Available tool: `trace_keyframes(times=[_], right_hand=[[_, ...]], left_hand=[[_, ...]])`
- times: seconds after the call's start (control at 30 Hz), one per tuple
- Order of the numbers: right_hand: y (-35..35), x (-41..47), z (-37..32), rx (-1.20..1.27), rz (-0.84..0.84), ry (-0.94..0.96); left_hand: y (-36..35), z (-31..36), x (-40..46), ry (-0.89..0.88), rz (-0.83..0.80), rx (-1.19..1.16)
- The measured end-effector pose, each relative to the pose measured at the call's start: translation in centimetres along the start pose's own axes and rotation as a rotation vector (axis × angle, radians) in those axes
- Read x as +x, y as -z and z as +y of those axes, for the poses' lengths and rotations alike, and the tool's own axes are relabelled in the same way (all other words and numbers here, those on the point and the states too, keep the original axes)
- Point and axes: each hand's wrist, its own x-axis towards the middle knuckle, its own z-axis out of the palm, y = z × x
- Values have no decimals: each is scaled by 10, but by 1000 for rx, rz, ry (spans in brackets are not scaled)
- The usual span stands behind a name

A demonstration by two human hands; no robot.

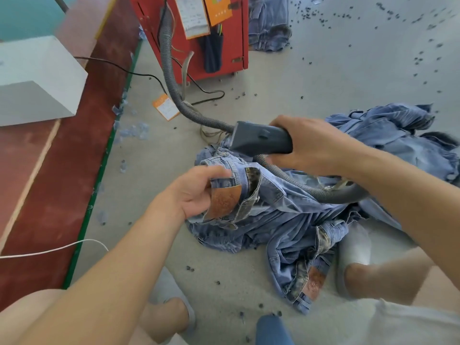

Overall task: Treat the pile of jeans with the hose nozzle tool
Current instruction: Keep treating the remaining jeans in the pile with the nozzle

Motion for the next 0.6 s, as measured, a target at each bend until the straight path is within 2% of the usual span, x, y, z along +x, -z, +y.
trace_keyframes(times=[0.07,0.13,0.23,0.3,0.4,0.47,0.5,0.53,0.6], right_hand=[[3,-4,10,-27,-42,-52],[2,-8,18,-33,-58,-70],[-1,-13,23,-24,-1,-48],[-2,-16,25,-29,61,-27],[-5,-19,29,-20,86,-26],[-8,-20,32,-14,69,-27],[-10,-21,33,-17,61,-24],[-12,-22,33,-23,52,-19],[-17,-23,32,-40,26,-10]], left_hand=[[3,-2,3,-49,149,158],[8,1,4,-63,176,208],[20,4,3,37,195,128],[25,-1,9,105,269,49],[27,-14,20,125,540,-28],[31,-24,29,23,799,-23],[30,-29,29,-66,892,152],[28,-35,29,-139,917,429],[20,-49,25,-176,802,994]])
